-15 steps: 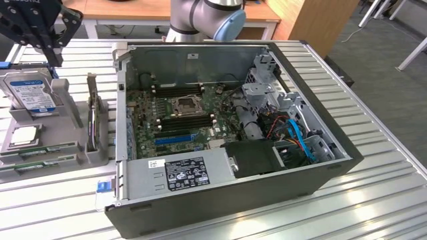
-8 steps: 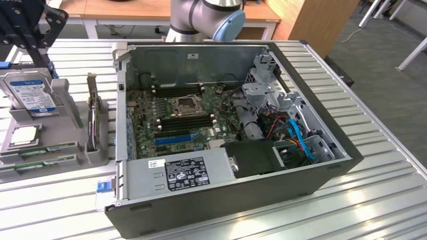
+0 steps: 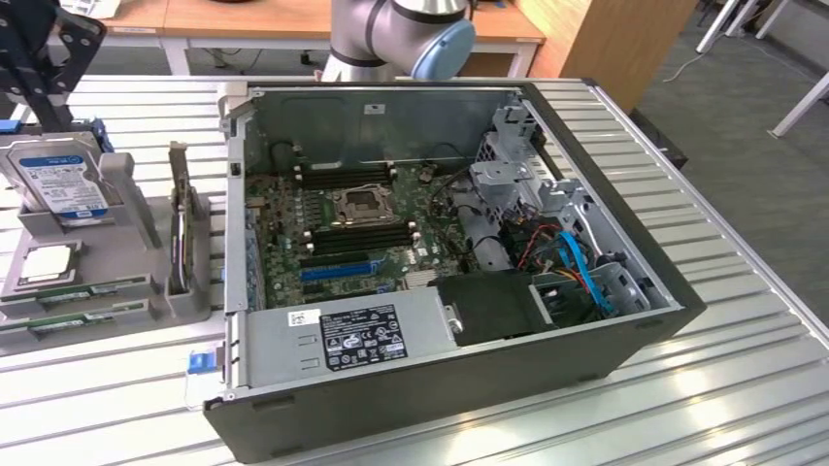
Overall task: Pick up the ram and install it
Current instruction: 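Reach for the ram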
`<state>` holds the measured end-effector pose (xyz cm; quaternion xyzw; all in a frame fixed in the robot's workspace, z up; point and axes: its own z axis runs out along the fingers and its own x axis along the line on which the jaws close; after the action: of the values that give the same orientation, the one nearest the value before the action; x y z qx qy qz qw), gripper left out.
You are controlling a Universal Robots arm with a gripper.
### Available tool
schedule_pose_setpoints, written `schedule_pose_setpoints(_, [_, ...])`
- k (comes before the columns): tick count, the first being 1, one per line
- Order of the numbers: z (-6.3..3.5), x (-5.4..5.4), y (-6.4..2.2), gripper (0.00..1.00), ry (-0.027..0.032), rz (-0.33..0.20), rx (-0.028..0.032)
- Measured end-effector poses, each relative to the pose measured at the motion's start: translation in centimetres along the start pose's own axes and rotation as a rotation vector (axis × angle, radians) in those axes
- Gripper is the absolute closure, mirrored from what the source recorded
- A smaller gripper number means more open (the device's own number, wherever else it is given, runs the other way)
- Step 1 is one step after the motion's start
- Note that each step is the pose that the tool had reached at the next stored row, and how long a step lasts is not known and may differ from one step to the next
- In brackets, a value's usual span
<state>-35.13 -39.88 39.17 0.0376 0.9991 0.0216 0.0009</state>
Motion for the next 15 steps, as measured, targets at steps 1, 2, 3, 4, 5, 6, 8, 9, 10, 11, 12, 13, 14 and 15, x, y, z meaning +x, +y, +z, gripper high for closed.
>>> schedule_pose_setpoints(1, [0.00, 0.2, -0.02, 0.90, 0.0002, 0.000, 0.0000])
schedule_pose_setpoints(2, [0.00, 0.5, -0.03, 0.90, 0.0005, 0.000, 0.0001])
schedule_pose_setpoints(3, [0.01, 0.7, -0.05, 0.90, 0.0006, 0.000, 0.0000])
schedule_pose_setpoints(4, [0.01, 0.9, -0.07, 0.90, 0.0009, 0.000, 0.0000])
schedule_pose_setpoints(5, [0.01, 1.2, -0.08, 0.90, 0.0012, 0.000, 0.0001])
schedule_pose_setpoints(6, [0.01, 1.4, -0.10, 0.90, 0.0014, 0.000, 0.0001])
schedule_pose_setpoints(8, [0.01, 1.8, -0.14, 0.90, 0.0018, 0.000, 0.0002])
schedule_pose_setpoints(9, [0.02, 2.1, -0.16, 0.90, 0.0019, 0.000, 0.0001])
schedule_pose_setpoints(10, [0.02, 2.3, -0.17, 0.90, 0.0022, 0.000, 0.0001])
schedule_pose_setpoints(11, [0.02, 2.5, -0.19, 0.90, 0.0025, 0.000, 0.0002])
schedule_pose_setpoints(12, [0.02, 2.7, -0.20, 0.90, 0.0027, 0.000, 0.0002])
schedule_pose_setpoints(13, [0.02, 2.9, -0.22, 0.90, 0.0030, 0.000, 0.0003])
schedule_pose_setpoints(14, [0.02, 3.1, -0.23, 0.90, 0.0031, 0.000, 0.0003])
schedule_pose_setpoints(15, [0.03, 3.3, -0.25, 0.90, 0.0033, 0.000, 0.0003])
